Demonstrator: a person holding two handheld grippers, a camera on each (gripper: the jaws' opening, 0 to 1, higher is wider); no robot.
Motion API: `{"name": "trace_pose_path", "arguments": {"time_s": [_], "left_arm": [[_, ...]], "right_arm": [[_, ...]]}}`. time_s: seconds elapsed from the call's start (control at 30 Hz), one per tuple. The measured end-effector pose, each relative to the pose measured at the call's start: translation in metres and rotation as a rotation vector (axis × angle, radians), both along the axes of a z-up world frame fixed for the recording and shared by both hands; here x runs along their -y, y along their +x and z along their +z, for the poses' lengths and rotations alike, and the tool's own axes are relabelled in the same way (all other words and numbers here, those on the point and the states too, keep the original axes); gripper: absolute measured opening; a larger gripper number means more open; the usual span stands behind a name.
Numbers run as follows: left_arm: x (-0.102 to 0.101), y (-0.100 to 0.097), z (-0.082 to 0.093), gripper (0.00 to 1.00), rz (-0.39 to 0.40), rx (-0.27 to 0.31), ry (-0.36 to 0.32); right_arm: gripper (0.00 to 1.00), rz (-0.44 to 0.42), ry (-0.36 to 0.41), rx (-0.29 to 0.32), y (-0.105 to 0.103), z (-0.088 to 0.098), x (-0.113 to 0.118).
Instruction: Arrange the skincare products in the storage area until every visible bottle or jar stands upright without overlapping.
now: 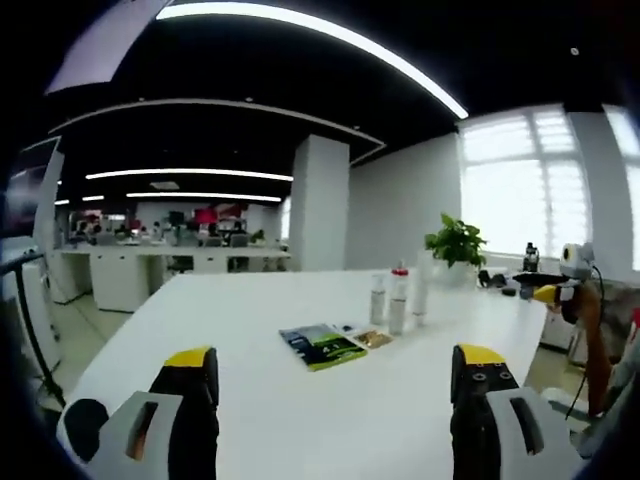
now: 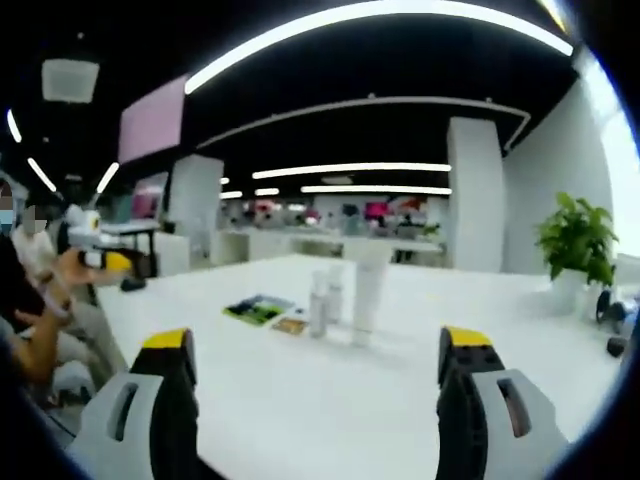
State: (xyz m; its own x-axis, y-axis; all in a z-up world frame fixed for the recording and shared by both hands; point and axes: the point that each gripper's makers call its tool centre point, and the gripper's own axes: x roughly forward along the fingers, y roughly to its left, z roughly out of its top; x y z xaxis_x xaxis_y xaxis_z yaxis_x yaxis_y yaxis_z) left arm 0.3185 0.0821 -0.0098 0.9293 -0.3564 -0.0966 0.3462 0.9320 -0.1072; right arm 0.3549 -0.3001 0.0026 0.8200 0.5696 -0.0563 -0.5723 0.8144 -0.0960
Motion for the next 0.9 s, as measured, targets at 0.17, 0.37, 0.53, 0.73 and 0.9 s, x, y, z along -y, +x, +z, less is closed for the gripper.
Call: {"name": "trace_pose_path", "arguments": {"time_s": [0.17,0.37,0.53,0.73,0.9], "left_arm": [[-0.004,-0.007,0.008,1.00,0.001,0.020,-0.011],[-0.009,-0.006,0.006,1.00,0.012,0.003,-0.025],[-0.003,-0.002,-0.002,1.00,-0.009,-0.039,-0.020],[0.004,0.007,-0.006,1.00,0.025,0.042,-0.068],[0.007,0.021,-0.016,1.00,0.004,-0.048,-0.062]], "right_arm": [[1.00,-0.053,-0.006,0.013,0.001,0.005,0.010],[1.00,-0.095,-0.006,0.013,-0.002,0.005,0.025],[1.00,-0.123,-0.038,-0.003,0.000,0.000,0.035],[1.00,-0.138,-0.031,-0.011,0.003,-0.004,0.038],[1.00,-0.123,-0.037,-0.034,0.006,-0.010,0.035]]}}
